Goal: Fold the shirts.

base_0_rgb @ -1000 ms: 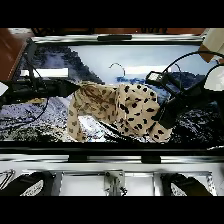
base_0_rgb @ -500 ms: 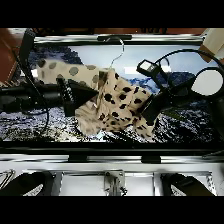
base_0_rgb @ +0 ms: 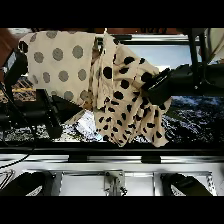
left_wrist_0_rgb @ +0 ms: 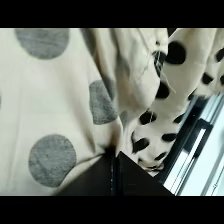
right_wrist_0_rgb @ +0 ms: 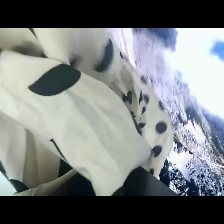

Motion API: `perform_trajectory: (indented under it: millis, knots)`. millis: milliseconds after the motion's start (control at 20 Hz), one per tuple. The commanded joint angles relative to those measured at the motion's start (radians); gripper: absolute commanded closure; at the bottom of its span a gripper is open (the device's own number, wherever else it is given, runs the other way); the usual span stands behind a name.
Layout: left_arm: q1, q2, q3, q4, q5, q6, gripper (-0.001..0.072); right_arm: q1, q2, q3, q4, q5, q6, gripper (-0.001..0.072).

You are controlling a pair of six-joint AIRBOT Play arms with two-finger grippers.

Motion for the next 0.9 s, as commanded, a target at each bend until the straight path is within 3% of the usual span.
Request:
perform_trajectory:
  millis: [0,150,500,550,650,700,850]
  knots:
    - [-0.004,0.018,0.001,0.07,-0.018,-0.036,0.0666,-0.002,0.008,0.053,-0.048,-0.022,0.065,0.0668]
    - [-0.008,0.018,0.001,-0.003,-0.003,-0.035,0.0666,0.003,0.008,0.053,-0.121,-0.068,0.114,0.0669]
    - [-0.18,-0.077,-0.003,-0.068,0.249,-0.035,0.0654,0.003,0.009,0.053,-0.157,-0.211,0.088,0.0669]
    - [-0.196,-0.099,-0.003,-0.068,0.269,-0.035,0.0575,0.003,0.009,0.053,-0.154,-0.21,0.079,0.0669]
    - [-0.196,-0.117,-0.003,-0.066,0.292,-0.034,0.025,0.003,0.009,0.053,-0.154,-0.209,0.045,0.0669]
    - [-0.179,-0.111,0.002,-0.062,0.297,-0.034,0.017,0.003,0.009,0.053,-0.154,-0.209,0.019,0.0669]
    - [-0.093,-0.075,0.071,-0.037,0.293,-0.034,0.0164,0.003,0.009,0.053,-0.156,-0.216,-0.053,0.0669]
